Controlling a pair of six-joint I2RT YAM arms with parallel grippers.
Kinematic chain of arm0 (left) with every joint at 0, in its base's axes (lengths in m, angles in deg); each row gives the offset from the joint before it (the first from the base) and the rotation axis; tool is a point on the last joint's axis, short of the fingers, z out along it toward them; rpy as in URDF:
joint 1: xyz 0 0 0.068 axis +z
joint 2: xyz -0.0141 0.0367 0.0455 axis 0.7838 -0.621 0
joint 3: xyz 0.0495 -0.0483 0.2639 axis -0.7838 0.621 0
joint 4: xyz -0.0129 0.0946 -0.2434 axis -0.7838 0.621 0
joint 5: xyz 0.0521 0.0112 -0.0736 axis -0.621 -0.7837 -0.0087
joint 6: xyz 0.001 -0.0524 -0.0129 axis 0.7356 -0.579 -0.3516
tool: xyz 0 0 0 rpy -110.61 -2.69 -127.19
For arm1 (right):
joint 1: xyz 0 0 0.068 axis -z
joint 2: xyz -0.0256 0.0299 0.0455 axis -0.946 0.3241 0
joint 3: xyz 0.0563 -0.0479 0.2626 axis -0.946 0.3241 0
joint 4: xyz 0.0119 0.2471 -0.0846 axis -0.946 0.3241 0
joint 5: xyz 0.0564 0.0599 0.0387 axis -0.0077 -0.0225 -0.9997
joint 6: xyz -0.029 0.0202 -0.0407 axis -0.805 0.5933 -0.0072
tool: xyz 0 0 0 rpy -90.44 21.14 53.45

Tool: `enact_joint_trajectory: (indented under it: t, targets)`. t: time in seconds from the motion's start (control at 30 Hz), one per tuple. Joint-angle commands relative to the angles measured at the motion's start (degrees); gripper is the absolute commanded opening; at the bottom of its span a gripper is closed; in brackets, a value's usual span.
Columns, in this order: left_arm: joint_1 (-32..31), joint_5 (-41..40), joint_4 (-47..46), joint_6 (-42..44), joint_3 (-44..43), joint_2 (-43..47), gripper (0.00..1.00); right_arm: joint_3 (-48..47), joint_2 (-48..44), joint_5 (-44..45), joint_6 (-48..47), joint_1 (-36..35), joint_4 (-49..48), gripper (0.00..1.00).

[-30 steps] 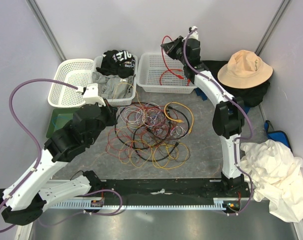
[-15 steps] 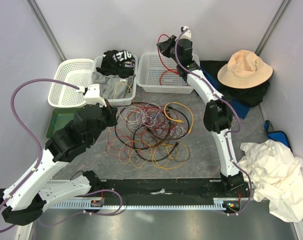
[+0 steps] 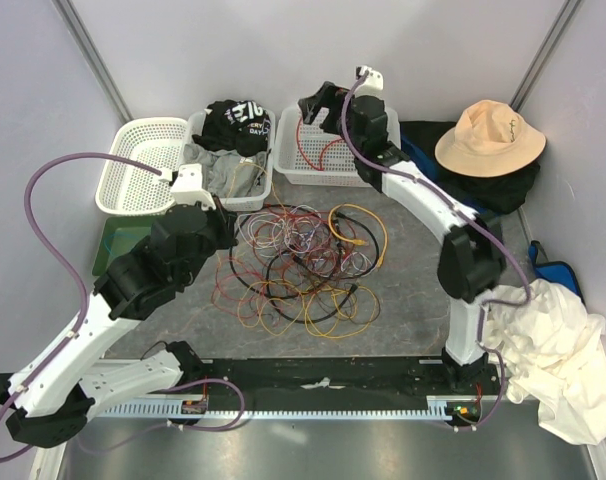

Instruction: Untangle the cables

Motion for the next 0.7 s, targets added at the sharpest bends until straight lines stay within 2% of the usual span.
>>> enact_joint_trajectory:
  t: [0.0, 0.17, 0.2, 0.27, 0.4, 0.5, 0.67]
  targets:
    - [0.27, -2.03, -2.82, 2.5, -3.78, -2.36, 0.02, 9.95, -19.84, 6.49, -0.95, -3.71, -9.27, 0.98]
    - [1.94, -4.67, -4.14, 4.52, -10.01, -8.49, 0.02, 25.53, -37.48, 6.15, 3.45, -6.96, -12.69, 0.98]
    - [2.29, -4.75, -4.32, 4.96, -11.24, -9.56, 0.02, 31.48, -39.7, 6.06, 3.54, -7.83, -13.32, 0.98]
    - [3.43, -5.63, -4.32, 6.1, -15.37, -12.71, 0.02, 36.44, -45.4, 6.76, 2.93, -10.3, -13.33, 0.98]
    - [6.33, -5.81, -4.32, 7.59, -20.65, -17.11, 0.02, 45.14, -50.0, 7.29, 1.96, -11.53, -8.94, 0.96]
    - [10.8, -5.98, -4.06, 9.26, -24.52, -19.49, 0.02, 51.28, -53.34, 6.68, 2.83, -11.53, -8.14, 0.96]
    - [26.52, -0.28, -3.53, 7.52, -29.0, -22.74, 0.02, 61.93, -59.05, 2.46, 8.62, -12.58, -11.47, 0.94]
